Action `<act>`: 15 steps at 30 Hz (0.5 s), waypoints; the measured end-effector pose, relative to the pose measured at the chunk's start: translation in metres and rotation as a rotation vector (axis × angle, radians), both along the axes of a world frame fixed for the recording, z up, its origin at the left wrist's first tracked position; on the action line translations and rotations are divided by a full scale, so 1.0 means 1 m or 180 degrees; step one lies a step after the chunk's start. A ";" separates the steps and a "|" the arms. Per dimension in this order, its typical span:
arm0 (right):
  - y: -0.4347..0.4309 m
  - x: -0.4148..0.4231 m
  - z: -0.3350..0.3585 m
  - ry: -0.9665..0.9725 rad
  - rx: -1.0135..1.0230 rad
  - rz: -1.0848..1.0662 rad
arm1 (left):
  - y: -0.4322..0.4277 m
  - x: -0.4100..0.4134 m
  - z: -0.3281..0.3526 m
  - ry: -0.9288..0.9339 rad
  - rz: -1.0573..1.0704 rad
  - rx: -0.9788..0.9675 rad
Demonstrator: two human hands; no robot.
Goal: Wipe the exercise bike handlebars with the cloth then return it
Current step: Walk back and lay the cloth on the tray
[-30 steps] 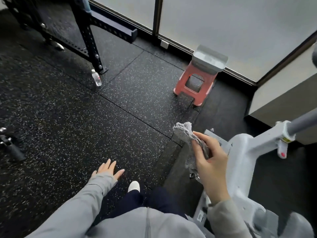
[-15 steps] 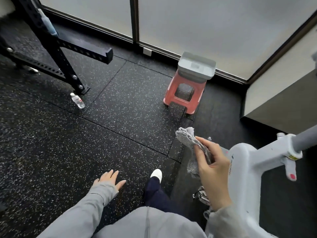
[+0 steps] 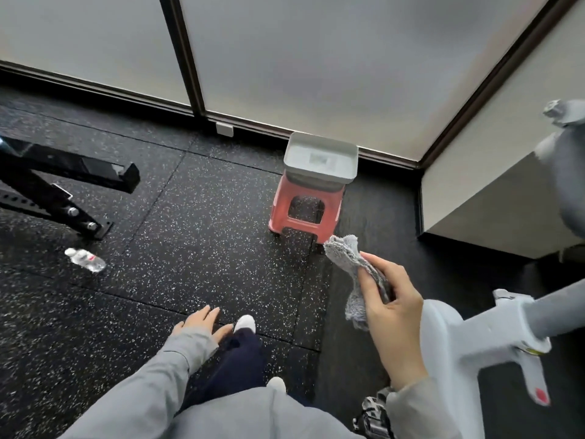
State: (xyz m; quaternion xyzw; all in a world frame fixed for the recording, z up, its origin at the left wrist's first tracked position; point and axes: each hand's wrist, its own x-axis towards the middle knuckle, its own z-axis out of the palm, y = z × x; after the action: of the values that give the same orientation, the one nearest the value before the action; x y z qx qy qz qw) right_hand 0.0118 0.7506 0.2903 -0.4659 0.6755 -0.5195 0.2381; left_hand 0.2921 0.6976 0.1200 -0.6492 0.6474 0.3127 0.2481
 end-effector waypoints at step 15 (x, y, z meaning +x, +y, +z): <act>-0.236 -0.018 0.005 0.0080 0.0052 -0.0413 | -0.281 -0.045 -0.002 -0.0048 -0.0485 0.0183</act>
State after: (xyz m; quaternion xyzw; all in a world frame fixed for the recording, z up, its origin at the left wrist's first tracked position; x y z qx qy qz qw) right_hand -0.0063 0.5147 0.2949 -0.4257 0.7115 -0.5224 0.1992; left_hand 0.2466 0.4171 0.1176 -0.5931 0.6838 0.3064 0.2945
